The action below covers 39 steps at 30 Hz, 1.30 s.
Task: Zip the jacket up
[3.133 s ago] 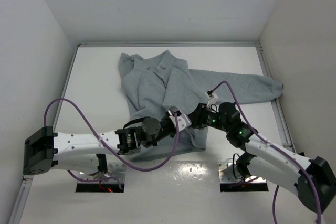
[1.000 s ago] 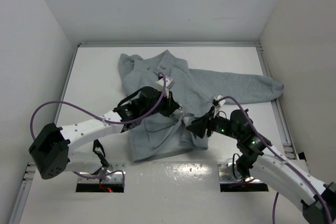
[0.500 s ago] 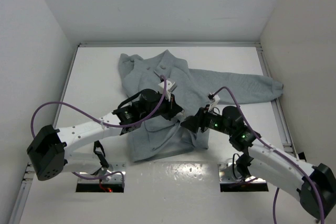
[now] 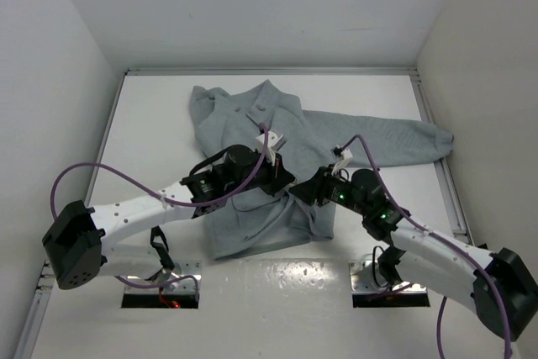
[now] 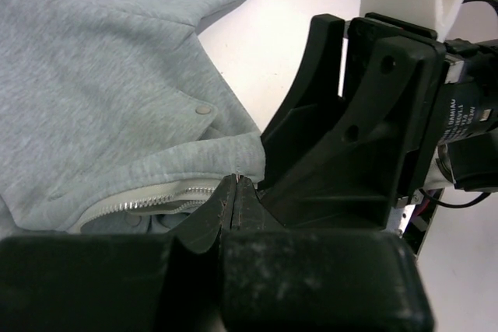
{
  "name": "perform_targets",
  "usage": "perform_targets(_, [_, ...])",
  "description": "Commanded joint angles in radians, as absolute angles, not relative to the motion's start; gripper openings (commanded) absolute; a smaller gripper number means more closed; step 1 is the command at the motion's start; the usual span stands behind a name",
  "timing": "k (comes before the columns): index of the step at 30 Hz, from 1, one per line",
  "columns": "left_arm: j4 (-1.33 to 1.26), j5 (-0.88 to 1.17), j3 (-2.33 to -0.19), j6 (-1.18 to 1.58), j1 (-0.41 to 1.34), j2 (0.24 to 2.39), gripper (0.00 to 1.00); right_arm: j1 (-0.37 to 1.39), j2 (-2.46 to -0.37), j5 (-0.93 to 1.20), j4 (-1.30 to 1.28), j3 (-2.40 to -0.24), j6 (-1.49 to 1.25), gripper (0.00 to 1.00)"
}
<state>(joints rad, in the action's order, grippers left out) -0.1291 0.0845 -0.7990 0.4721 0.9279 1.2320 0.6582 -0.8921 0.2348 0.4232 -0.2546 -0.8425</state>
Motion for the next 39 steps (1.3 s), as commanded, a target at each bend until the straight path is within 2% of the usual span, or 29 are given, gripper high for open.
perform_targets(1, [-0.189, 0.110, -0.818, 0.489, 0.953, 1.197, 0.00, 0.664, -0.903, 0.192, 0.512, -0.252, -0.844, 0.39])
perform_targets(3, [-0.189, 0.120, -0.808, 0.503, 0.953, 1.206, 0.00, 0.667, -0.907, 0.187, 0.520, -0.253, -0.842, 0.37])
perform_targets(4, [-0.189, 0.120, -0.808, 0.512, 0.953, 1.206, 0.00, 0.664, -0.908, 0.190, 0.525, -0.252, -0.830, 0.26])
perform_targets(5, [-0.189, 0.120, -0.808, 0.512, 0.953, 1.206, 0.00, 0.666, -0.908, 0.195, 0.526, -0.250, -0.824, 0.19])
perform_targets(8, [-0.164, 0.086, -0.808, 0.522, 0.953, 1.206, 0.00, 0.666, -0.873, 0.219, 0.517, -0.238, -0.775, 0.03])
perform_targets(9, [-0.152, 0.077, -0.808, 0.522, 0.942, 1.206, 0.00, 0.664, -0.838, 0.233, 0.509, -0.229, -0.747, 0.01])
perform_targets(16, [-0.081, 0.028, -0.808, 0.522, 0.923, 1.215, 0.00, 0.661, -0.649, 0.233, 0.301, -0.181, -0.627, 0.00])
perform_targets(20, [-0.069, 0.050, -0.799, 0.512, 0.923, 1.215, 0.00, 0.658, -0.609, 0.232, 0.241, -0.186, -0.577, 0.00])
perform_targets(31, [-0.222, 0.293, -0.739, 0.480, 0.968, 1.215, 0.00, 0.658, -0.635, 0.238, 0.336, -0.173, -0.528, 0.00])
perform_targets(39, [-0.160, 0.206, -0.749, 0.445, 1.000, 1.245, 0.00, 0.660, -0.626, 0.261, 0.371, -0.190, -0.514, 0.00])
